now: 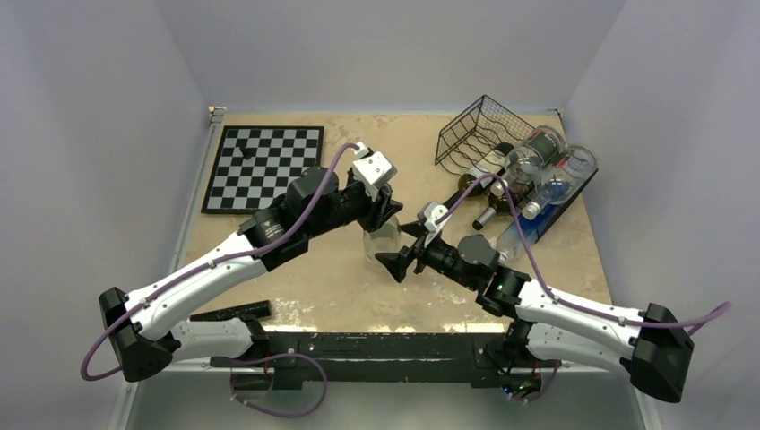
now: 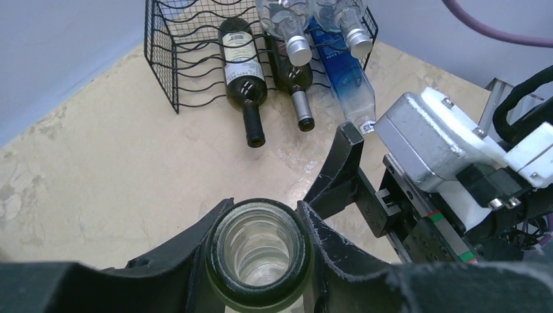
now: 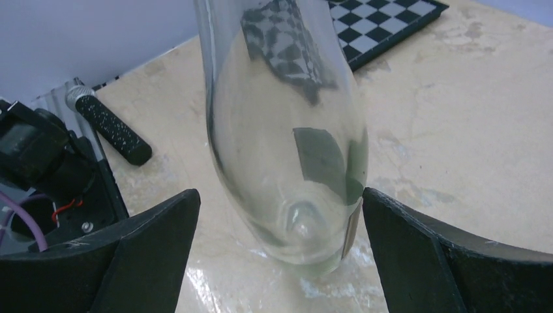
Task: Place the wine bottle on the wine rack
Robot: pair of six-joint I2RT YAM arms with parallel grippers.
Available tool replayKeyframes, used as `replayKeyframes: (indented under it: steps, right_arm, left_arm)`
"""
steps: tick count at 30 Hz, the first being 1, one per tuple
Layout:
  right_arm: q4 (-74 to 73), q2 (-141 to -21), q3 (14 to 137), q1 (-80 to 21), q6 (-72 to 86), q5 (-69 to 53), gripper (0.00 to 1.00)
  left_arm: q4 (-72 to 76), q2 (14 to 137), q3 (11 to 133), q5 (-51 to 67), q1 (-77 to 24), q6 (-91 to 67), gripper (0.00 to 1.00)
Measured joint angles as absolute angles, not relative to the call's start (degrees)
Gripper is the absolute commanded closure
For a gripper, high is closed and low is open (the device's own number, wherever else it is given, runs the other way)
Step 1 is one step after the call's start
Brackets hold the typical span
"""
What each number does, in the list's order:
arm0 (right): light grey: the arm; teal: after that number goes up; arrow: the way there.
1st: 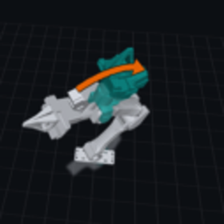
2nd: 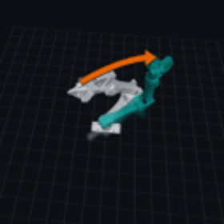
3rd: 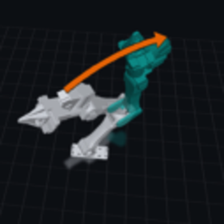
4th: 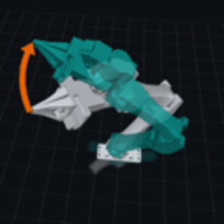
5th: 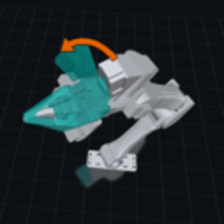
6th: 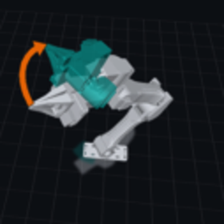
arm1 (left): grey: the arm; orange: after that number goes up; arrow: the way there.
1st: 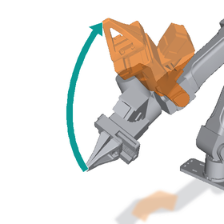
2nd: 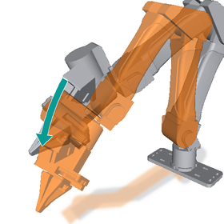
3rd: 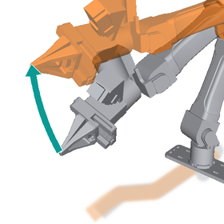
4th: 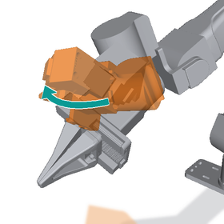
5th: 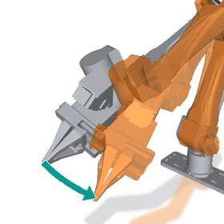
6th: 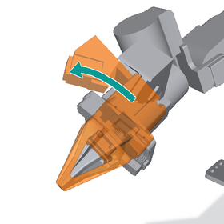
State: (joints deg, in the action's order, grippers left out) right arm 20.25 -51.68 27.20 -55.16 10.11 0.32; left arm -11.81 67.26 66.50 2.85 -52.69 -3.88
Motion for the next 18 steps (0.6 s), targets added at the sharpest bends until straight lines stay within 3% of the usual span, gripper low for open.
replayKeyframes:
  steps: [11,18]
  right_arm:
    - [35.4,-67.18,29.78,-61.28,5.23,10.15,0.01]
    - [40.8,-70.35,32.58,-62.11,3.16,10.96,0.01]
  left_arm:
    - [-14.9,62.65,66.52,4.25,-53.01,-6.33,1.0]
    - [-15.57,57.74,66.52,2.96,-52.84,-6.2,1.0]
